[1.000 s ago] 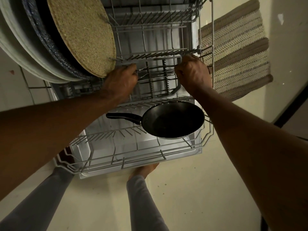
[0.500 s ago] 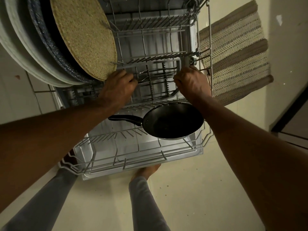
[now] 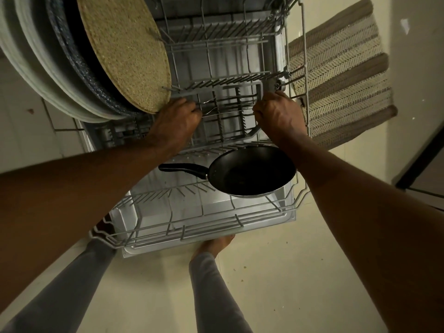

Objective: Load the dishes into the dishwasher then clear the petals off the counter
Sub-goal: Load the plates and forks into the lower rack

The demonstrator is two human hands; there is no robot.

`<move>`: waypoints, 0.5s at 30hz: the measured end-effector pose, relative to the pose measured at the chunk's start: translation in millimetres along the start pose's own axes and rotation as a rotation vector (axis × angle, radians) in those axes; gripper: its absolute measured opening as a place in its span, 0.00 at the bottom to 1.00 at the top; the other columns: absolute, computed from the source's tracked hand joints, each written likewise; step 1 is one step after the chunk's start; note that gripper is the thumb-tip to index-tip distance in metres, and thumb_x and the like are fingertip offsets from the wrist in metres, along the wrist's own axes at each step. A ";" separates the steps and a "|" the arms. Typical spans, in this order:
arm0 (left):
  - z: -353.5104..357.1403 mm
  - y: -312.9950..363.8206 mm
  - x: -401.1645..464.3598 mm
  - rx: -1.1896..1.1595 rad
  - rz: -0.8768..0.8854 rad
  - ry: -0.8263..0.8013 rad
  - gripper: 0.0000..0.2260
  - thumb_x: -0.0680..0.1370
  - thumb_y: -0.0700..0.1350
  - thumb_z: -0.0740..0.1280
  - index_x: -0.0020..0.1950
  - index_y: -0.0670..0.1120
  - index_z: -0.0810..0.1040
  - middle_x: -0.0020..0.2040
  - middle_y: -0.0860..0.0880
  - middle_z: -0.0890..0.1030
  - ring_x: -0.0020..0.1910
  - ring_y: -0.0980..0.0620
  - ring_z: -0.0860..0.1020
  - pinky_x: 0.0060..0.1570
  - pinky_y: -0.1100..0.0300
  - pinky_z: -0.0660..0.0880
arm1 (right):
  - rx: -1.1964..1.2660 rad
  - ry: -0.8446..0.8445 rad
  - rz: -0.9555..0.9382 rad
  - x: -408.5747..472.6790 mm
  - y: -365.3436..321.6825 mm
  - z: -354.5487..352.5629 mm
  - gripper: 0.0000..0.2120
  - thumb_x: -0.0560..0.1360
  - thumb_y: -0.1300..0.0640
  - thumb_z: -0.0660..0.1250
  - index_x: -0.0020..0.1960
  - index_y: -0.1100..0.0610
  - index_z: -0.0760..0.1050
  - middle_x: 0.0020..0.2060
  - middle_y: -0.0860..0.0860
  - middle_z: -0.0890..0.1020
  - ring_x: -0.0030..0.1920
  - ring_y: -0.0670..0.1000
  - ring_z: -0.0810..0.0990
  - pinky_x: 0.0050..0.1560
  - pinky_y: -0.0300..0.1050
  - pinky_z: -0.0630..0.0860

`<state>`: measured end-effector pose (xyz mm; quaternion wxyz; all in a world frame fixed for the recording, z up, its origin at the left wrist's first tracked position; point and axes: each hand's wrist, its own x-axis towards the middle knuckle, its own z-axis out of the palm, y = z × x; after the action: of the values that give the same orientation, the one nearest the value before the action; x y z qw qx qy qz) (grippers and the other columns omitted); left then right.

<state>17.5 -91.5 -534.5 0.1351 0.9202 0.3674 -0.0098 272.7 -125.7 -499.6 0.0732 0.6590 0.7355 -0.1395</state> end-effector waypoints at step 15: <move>-158.0 45.6 -67.8 0.111 -0.017 -0.269 0.09 0.68 0.33 0.72 0.47 0.41 0.82 0.45 0.43 0.81 0.46 0.43 0.79 0.42 0.53 0.74 | 0.223 0.045 0.227 -86.4 -72.6 -117.7 0.10 0.84 0.52 0.62 0.56 0.55 0.80 0.45 0.52 0.83 0.41 0.50 0.83 0.43 0.44 0.81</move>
<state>-13.9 -128.3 -363.4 0.1318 0.9134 0.3528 -0.1544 220.3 -179.0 -354.7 -0.0018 0.7448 0.6378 -0.1962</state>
